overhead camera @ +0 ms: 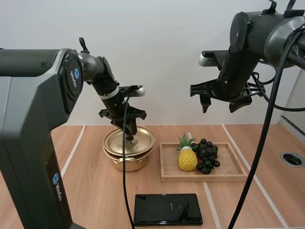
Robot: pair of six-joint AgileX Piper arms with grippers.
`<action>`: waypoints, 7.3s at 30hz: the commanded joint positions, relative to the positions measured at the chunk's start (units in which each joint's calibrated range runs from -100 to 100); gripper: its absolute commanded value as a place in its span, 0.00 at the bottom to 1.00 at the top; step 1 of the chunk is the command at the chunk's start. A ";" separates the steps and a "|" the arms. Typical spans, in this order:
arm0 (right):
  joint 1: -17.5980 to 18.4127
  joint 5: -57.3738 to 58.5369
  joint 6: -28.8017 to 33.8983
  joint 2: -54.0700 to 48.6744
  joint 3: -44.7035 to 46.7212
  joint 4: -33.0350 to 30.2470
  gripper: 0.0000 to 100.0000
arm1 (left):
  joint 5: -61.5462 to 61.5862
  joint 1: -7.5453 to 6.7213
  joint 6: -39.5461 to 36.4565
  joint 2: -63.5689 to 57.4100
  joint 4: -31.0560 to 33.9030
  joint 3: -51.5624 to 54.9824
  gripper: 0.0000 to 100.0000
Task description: Open the pot, put the grape inside, and close it
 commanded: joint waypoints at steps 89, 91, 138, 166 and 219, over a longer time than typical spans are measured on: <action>-0.19 -2.96 3.10 32.88 0.20 -5.39 1.00 | -21.60 -0.09 -12.83 -48.66 14.02 -61.31 0.00; -0.19 -2.96 3.10 34.02 0.20 -5.39 1.00 | -21.60 -0.09 -12.83 -48.66 14.02 -61.31 0.00; -0.19 -15.37 4.54 8.90 2.11 -5.53 0.00 | -21.60 -0.09 -12.83 -48.66 14.84 -61.31 0.00; -0.11 -53.61 -3.73 -15.04 -1.49 -4.82 0.00 | -18.88 -0.09 -12.83 -48.66 14.78 -61.31 0.00; 17.65 -15.49 -32.31 32.98 -17.92 18.29 0.00 | -11.62 -0.09 -11.24 -48.29 15.27 -61.31 0.00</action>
